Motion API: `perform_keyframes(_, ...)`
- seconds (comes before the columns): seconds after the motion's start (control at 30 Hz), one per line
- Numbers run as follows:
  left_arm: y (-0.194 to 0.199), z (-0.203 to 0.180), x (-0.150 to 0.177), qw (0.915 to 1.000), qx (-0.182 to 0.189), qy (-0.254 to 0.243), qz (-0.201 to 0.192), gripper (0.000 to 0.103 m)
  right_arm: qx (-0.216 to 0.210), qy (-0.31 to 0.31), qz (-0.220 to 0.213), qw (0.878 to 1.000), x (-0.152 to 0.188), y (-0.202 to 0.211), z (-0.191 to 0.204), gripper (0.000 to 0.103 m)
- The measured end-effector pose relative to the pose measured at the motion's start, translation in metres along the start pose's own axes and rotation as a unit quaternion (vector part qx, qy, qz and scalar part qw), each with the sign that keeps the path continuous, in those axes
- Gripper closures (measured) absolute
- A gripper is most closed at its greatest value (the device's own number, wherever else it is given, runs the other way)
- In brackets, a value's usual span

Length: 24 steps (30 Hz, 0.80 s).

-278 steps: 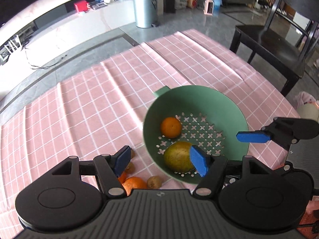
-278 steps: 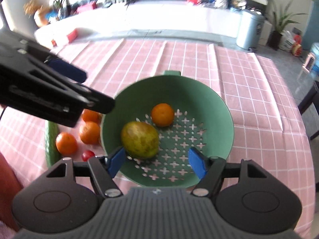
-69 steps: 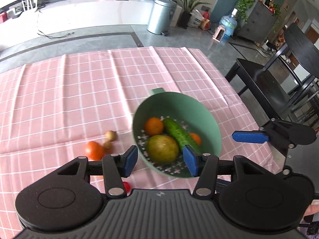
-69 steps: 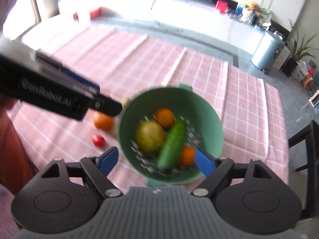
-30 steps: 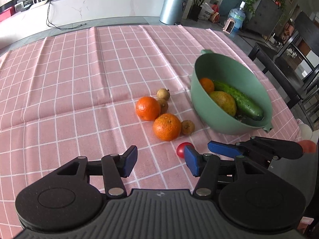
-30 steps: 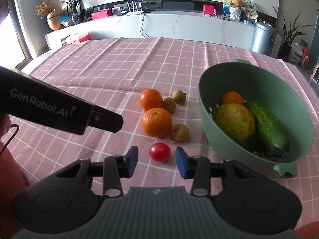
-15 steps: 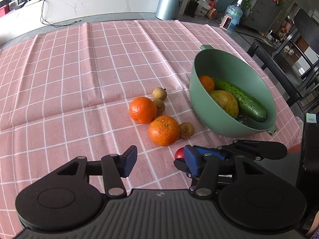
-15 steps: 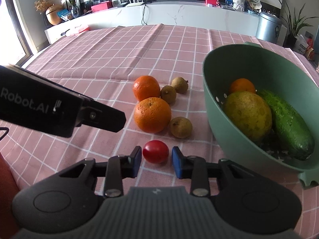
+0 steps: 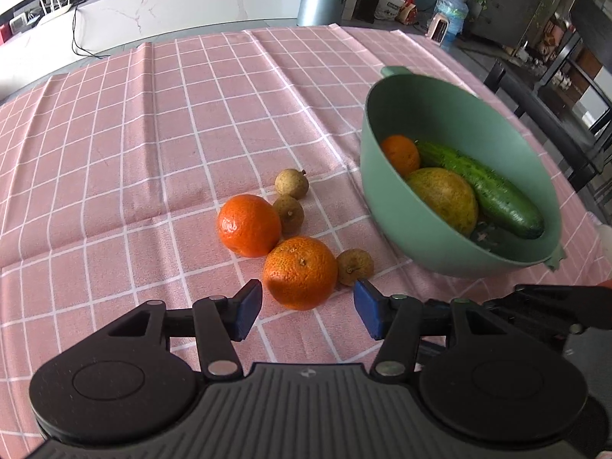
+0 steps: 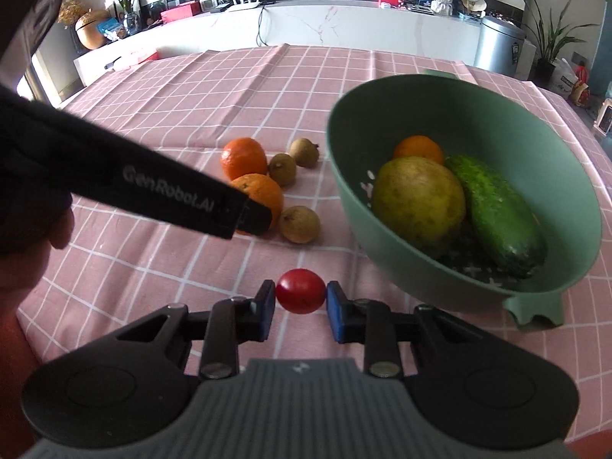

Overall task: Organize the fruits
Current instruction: 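Grasp the red cherry tomato with the right tool while the left tool grasps an orange, then carry the tomato and orange over the colander and lower them in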

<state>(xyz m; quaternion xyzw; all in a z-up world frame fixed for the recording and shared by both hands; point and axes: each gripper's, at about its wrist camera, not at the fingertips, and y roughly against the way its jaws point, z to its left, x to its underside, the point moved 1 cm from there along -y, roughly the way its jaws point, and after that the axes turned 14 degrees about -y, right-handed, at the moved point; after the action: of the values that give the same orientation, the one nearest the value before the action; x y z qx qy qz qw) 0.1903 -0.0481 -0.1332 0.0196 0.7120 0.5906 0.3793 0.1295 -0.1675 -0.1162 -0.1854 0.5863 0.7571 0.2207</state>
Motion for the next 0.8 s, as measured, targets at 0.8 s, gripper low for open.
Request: perform_keyframes(0.8, 0.018, 0.003, 0.005, 0.9989, -0.006, 0.045, -0.013, 0.055, -0.012, 0.004, -0.003, 1.0, -0.002, 0.019, 0.002, 0.078)
